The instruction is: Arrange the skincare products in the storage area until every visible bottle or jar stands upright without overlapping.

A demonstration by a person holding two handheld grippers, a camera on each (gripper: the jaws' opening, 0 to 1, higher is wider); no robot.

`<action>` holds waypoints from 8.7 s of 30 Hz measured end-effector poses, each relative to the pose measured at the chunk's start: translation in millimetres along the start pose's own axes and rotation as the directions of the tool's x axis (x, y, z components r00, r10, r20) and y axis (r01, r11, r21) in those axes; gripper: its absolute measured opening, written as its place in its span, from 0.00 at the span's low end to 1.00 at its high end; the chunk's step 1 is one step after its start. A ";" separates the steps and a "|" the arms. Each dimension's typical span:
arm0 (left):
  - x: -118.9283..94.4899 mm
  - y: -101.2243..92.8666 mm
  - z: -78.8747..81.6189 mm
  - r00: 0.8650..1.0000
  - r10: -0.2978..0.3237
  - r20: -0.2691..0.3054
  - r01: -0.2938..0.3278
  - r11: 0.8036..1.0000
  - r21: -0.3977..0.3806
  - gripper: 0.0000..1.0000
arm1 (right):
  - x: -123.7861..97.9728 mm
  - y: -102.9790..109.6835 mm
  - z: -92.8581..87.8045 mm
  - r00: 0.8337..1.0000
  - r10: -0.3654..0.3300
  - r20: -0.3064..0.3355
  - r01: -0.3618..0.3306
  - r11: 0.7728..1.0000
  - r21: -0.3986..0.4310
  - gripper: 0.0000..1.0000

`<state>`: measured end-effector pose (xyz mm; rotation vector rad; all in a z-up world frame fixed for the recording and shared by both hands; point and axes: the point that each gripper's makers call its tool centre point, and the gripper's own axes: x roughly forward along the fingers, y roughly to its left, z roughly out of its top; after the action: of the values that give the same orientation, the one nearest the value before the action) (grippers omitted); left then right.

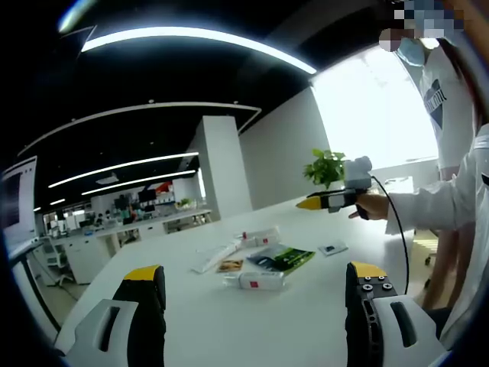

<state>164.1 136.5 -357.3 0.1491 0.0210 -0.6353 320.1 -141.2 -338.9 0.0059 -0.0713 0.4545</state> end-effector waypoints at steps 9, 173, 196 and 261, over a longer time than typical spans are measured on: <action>0.0 0.3 0.5 1.000 0.004 -0.001 -0.004 1.000 0.000 1.00 | 10.3 1.2 3.6 1.000 0.007 0.010 -0.007 1.000 -0.002 1.00; 13.4 27.9 -21.3 0.998 0.042 -0.041 -0.044 0.998 -0.041 1.00 | 177.2 -75.9 -52.4 0.949 0.078 -0.305 -0.129 0.980 -0.153 0.76; 14.4 32.8 -22.2 0.997 0.056 -0.049 -0.058 0.997 -0.042 1.00 | 194.2 -81.2 -53.5 0.935 0.122 -0.333 -0.176 0.975 -0.137 0.77; 21.5 39.7 -35.3 0.996 0.062 -0.063 -0.066 0.995 -0.080 1.00 | 221.6 -71.8 -105.6 0.717 0.244 -0.653 -0.425 0.895 -0.132 0.43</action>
<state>205.9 160.4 -388.3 0.0897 0.1004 -0.5648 557.2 -106.2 -428.0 -0.4443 0.5381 0.7973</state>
